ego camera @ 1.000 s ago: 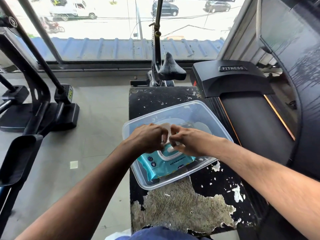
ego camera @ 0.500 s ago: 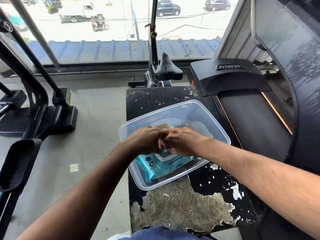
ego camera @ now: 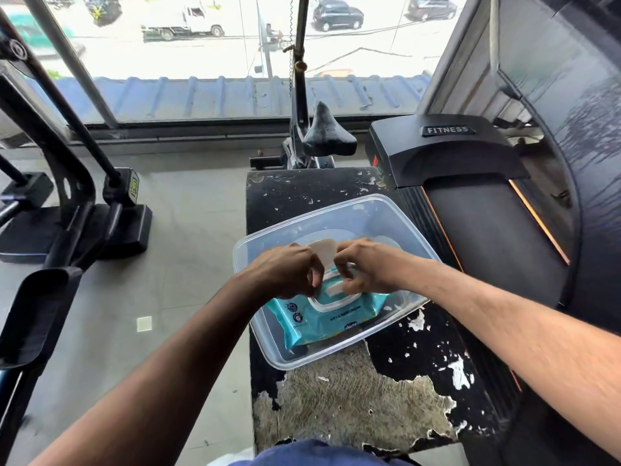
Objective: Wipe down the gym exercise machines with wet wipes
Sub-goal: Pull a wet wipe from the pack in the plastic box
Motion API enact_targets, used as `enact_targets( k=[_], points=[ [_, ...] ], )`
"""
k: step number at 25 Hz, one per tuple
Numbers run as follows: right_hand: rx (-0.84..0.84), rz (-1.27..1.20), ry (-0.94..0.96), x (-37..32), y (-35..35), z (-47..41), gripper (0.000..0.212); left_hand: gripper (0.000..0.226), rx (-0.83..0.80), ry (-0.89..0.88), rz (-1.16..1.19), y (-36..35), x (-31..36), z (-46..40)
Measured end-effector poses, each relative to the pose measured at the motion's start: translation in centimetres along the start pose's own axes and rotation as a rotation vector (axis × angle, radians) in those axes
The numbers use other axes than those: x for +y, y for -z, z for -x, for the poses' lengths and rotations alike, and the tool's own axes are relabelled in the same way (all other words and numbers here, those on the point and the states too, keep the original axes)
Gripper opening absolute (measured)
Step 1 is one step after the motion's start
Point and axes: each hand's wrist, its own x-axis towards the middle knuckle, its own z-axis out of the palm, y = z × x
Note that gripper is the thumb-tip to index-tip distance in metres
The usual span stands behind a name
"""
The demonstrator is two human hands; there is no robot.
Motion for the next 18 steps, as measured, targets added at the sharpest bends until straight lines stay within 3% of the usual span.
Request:
enact_targets(
  k=[3, 5, 8, 11, 15, 18],
  points=[
    [0.039, 0.124, 0.117, -0.9, -0.9, -0.2, 0.007, 0.016, 0.000, 0.007, -0.003, -0.1, -0.1, 0.1],
    [0.043, 0.169, 0.200, -1.0, -1.4, -0.1, 0.015, 0.017, 0.000, 0.002, -0.008, -0.2, -0.3, 0.2],
    [0.079, 0.201, 0.237, -0.8, -1.3, -0.6, 0.011, 0.016, -0.003, -0.004, 0.001, -0.1, -0.5, 0.2],
    [0.075, 0.129, 0.182, -0.9, -1.5, -1.1, 0.006, 0.015, 0.003, 0.013, 0.000, -0.1, -0.5, 0.1],
    [0.058, -0.007, 0.046, 0.0, -0.5, -0.5, 0.022, 0.014, -0.006, -0.019, 0.019, 0.2, -0.6, 0.2],
    [0.056, -0.053, 0.045, 0.0, -0.3, -0.4, 0.019, 0.023, -0.059, -0.067, -0.004, 0.5, -0.4, 0.8]
  ],
)
